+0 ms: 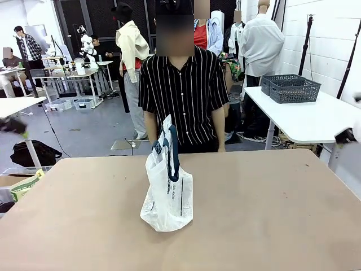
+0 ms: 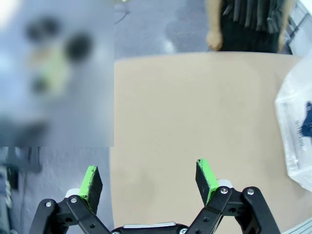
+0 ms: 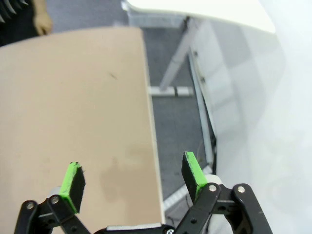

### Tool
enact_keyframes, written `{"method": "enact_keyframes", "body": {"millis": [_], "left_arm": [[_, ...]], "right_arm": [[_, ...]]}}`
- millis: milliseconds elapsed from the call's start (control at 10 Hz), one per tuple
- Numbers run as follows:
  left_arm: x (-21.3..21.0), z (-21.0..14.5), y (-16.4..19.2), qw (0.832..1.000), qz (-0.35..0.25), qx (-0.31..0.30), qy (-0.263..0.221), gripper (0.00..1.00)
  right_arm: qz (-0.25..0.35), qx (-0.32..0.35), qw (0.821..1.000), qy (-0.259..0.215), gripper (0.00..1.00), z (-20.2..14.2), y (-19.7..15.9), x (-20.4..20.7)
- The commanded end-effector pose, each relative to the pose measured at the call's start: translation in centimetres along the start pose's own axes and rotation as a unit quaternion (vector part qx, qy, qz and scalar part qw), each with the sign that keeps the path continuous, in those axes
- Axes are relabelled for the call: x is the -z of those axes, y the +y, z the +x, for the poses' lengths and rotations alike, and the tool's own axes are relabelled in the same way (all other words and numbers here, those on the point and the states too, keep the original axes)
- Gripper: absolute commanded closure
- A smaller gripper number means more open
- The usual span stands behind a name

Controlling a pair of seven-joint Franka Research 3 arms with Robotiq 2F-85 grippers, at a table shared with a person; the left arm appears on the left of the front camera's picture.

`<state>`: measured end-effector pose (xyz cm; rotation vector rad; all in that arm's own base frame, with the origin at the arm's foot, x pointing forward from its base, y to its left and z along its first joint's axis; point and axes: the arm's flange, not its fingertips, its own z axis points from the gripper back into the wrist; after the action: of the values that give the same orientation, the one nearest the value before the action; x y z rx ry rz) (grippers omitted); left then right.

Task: Transfer purchased items from the store into the shopping bag.
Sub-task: Open the Reusable shopping bag in the center of the table.

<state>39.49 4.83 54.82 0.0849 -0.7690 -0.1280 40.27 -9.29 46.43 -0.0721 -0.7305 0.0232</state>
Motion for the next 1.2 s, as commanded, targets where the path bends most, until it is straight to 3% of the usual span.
{"method": "enact_keyframes", "body": {"millis": [0,200,300,500,600,700,900,1100], "left_arm": [[1.0,7.2,-4.1,0.994,-0.067,0.083,-0.036,0.00],[1.8,13.4,-11.0,0.984,-0.123,0.125,-0.036,0.00],[2.5,15.2,-14.0,0.976,-0.152,0.152,-0.036,0.00],[3.6,17.0,-17.8,0.970,-0.184,0.152,-0.036,0.00],[4.2,17.1,-18.0,0.972,-0.169,0.158,-0.026,0.00],[3.1,16.0,-19.5,0.974,-0.166,0.148,-0.045,0.00],[3.1,16.0,-19.5,0.974,-0.166,0.148,-0.045,0.00],[4.6,16.3,-19.8,0.972,-0.182,0.144,-0.029,0.00]], "right_arm": [[0.037,-0.025,0.999,0.001,0.00,4.1,5.0,-4.8],[0.095,-0.071,0.993,-0.002,0.00,7.2,10.9,-10.2],[0.129,-0.097,0.987,0.006,0.00,8.0,13.7,-11.6],[0.165,-0.140,0.976,0.025,0.00,8.4,17.7,-12.5],[0.152,-0.154,0.976,0.033,0.00,8.5,19.0,-11.8],[0.147,-0.124,0.981,0.006,0.00,8.1,18.1,-14.0],[0.147,-0.124,0.981,0.006,0.00,8.1,18.1,-14.0],[0.169,-0.109,0.978,0.054,0.00,8.0,20.0,-14.0]]}}
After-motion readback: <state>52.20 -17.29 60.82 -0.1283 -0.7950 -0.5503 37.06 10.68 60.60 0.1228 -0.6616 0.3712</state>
